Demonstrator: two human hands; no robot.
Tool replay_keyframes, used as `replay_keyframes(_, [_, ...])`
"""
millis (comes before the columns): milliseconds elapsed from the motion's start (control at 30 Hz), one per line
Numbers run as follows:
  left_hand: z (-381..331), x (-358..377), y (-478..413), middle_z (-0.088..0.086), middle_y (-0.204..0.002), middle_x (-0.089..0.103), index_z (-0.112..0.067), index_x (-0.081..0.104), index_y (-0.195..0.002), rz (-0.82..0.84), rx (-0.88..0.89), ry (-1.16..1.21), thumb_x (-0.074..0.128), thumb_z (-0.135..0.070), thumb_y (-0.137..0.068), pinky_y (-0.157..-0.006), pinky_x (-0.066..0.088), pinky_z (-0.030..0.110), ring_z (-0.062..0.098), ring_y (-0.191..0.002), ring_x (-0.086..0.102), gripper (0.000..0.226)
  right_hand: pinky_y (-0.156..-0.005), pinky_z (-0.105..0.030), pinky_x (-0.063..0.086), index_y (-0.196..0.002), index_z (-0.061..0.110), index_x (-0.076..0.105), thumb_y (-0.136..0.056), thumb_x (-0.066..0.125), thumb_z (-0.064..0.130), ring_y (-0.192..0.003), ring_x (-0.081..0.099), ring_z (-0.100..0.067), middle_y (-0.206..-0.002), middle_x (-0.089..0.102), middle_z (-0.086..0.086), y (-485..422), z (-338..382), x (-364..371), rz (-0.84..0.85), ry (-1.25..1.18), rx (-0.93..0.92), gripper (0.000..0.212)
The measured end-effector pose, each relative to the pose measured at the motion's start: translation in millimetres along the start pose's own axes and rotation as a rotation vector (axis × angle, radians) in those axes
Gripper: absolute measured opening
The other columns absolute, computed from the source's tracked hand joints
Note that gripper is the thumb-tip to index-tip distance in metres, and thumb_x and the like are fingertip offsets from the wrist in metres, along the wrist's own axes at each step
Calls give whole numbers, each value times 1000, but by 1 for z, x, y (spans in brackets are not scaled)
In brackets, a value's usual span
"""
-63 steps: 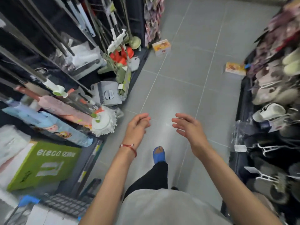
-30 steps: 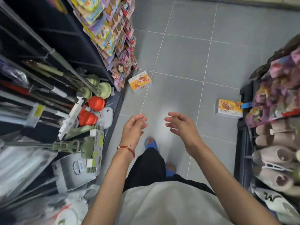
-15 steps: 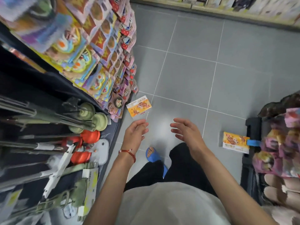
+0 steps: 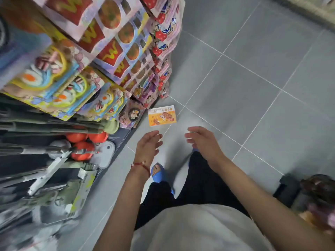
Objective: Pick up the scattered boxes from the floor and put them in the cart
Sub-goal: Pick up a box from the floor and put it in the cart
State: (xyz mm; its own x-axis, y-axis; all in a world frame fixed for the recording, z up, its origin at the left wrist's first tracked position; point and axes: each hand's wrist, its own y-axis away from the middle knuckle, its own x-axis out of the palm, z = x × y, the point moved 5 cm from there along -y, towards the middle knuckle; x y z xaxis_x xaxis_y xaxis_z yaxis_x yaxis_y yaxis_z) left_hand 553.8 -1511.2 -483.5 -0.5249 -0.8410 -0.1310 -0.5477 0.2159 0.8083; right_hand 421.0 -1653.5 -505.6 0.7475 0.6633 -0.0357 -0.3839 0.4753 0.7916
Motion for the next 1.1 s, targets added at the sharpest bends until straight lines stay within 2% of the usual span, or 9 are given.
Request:
replay_keyframes(133, [6,29,-31,3,-119,69,-12,63,-127,-58,-61,61,52,-13,-100,-101,45,37,19,-103,64,28,-70,-14,49,-117,2,69,-98,60,3,-84,65,-17,-101,68,-7,-44,6,-12,58,9,7,21])
replay_keyframes(267, [29,51,-83,11,-116,66,-5,62,-123,-85,-109,127,48,-4,-100,-91,44,34,24,-101,60,26,-83,-26,46,-101,18,67,-100,51,2,-90,66,-22,-96,72,-4,-100,-18,-14,73,93,33,22])
replay_keyframes(467, [111,58,-193,13,-105,64,-9,61,-109,-90,-181,73,47,-3,-100,-88,43,36,26,-98,57,18,-77,-20,51,-98,21,67,-97,52,4,-85,67,-18,-91,72,-2,-201,-84,-14,-18,216,67,22])
replay_keyframes(567, [159,61,-253,6,-93,66,-11,66,-105,-89,-187,-41,54,-17,-91,-88,47,38,27,-94,58,20,-89,-34,52,-94,32,70,-88,62,12,-95,69,-20,-91,73,5,-257,-134,-14,-20,327,28,22])
replay_keyframes(667, [211,65,-314,4,-85,60,-25,63,-81,-109,-182,-196,49,-32,-70,-86,51,45,31,-80,51,19,-86,-31,51,-106,24,71,-94,64,12,-93,68,-17,-91,71,4,-311,-192,-5,34,432,-5,19])
replay_keyframes(733, [242,65,-354,-3,-78,61,-25,66,-80,-155,-155,-201,55,-30,-79,-82,52,35,28,-77,58,12,-86,-29,50,-112,24,71,-95,62,18,-93,69,-13,-93,72,8,-352,-227,3,80,549,-70,20])
replay_keyframes(833, [282,61,-424,-16,-80,60,-16,70,-99,-236,-61,-176,56,-15,-94,-59,40,1,-11,-59,56,15,-87,-28,50,-113,21,69,-94,61,16,-90,67,-10,-96,72,8,-419,-270,13,89,618,-150,22])
replay_keyframes(967, [329,52,-518,-6,-111,67,-14,64,-122,-334,69,-126,65,-26,-90,-79,44,9,8,-101,63,34,-88,-35,52,-129,17,61,-96,64,12,-94,64,-21,-107,65,0,-509,-315,32,87,635,-241,33])
replay_keyframes(1100, [350,40,-596,4,-154,36,-14,33,-150,-425,132,-30,69,-36,-89,-110,38,30,18,-135,43,74,-107,-47,49,-153,19,40,-95,72,22,-125,57,-21,-135,55,2,-586,-341,57,75,558,-247,67])
